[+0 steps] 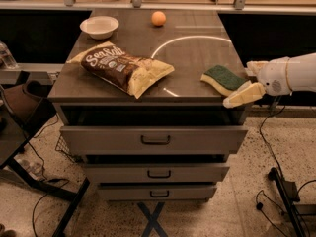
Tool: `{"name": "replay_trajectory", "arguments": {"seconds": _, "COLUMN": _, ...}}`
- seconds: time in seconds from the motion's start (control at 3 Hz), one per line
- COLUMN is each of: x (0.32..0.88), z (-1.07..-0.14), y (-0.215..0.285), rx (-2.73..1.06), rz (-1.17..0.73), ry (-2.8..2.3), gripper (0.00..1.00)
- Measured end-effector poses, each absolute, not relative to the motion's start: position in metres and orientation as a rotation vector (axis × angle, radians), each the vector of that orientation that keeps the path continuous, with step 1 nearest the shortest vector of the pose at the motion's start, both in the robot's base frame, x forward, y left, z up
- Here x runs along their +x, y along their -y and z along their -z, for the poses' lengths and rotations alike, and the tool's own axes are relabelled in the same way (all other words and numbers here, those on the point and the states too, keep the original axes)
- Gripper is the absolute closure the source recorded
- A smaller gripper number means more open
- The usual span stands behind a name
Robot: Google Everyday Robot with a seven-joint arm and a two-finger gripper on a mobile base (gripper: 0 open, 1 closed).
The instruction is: Move sponge near orange
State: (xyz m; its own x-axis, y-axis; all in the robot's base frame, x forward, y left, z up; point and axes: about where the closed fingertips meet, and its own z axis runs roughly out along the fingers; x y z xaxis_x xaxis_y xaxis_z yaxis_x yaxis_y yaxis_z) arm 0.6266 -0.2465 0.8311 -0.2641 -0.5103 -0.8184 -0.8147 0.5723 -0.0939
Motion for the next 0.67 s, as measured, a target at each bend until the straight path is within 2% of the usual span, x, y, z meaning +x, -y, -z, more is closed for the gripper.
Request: {"name": "replay_trajectory", "arguments": {"seconds": 0.67, "x": 0.6325, "z": -0.8439, "y": 0.2353, "rx": -1.027, "rz": -0.397, "ry": -1.982, "gripper": 0.00}}
